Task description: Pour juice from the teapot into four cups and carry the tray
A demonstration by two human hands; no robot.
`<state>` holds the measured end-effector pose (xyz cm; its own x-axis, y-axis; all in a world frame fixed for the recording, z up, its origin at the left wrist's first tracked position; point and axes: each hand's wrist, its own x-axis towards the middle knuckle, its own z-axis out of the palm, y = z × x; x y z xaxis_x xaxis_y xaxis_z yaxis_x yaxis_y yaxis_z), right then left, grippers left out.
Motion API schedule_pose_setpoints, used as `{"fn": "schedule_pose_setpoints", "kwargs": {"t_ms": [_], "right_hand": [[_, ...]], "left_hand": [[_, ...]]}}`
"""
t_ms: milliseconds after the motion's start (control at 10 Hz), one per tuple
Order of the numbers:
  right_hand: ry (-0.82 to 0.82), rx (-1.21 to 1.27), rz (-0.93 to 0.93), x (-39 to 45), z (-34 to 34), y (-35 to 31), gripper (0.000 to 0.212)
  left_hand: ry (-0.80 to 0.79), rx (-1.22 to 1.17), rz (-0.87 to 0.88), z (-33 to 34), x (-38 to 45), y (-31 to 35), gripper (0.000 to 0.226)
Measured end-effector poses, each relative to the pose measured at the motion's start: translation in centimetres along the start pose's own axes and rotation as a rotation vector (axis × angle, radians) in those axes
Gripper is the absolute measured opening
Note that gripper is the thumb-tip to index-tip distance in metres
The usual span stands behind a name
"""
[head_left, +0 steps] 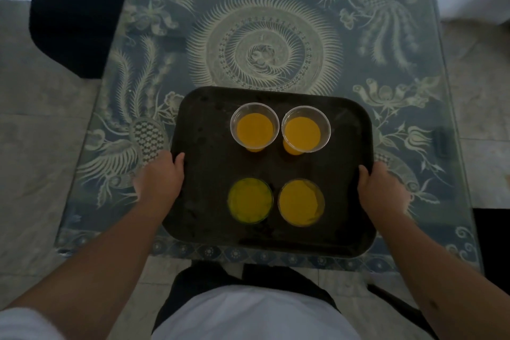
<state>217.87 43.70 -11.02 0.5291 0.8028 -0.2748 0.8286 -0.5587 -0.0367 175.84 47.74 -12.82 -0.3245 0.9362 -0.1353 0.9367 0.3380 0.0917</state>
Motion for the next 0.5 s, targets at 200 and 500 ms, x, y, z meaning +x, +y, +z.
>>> {"fn": "schedule_pose_setpoints", "kwargs": {"t_ms": [200, 500], "right_hand": [[-0.021, -0.026, -0.009, -0.2, -0.6, -0.2, 0.037], [-0.016, -0.206, -0.147, -1.0, -5.2, -0.7, 0.062]], "left_hand": [[0.064, 0.090, 0.054, -0.4, 0.1, 0.1, 0.037], [-0.126, 0.038, 0.181, -4.3, 0.6, 0.6, 0.072]]}}
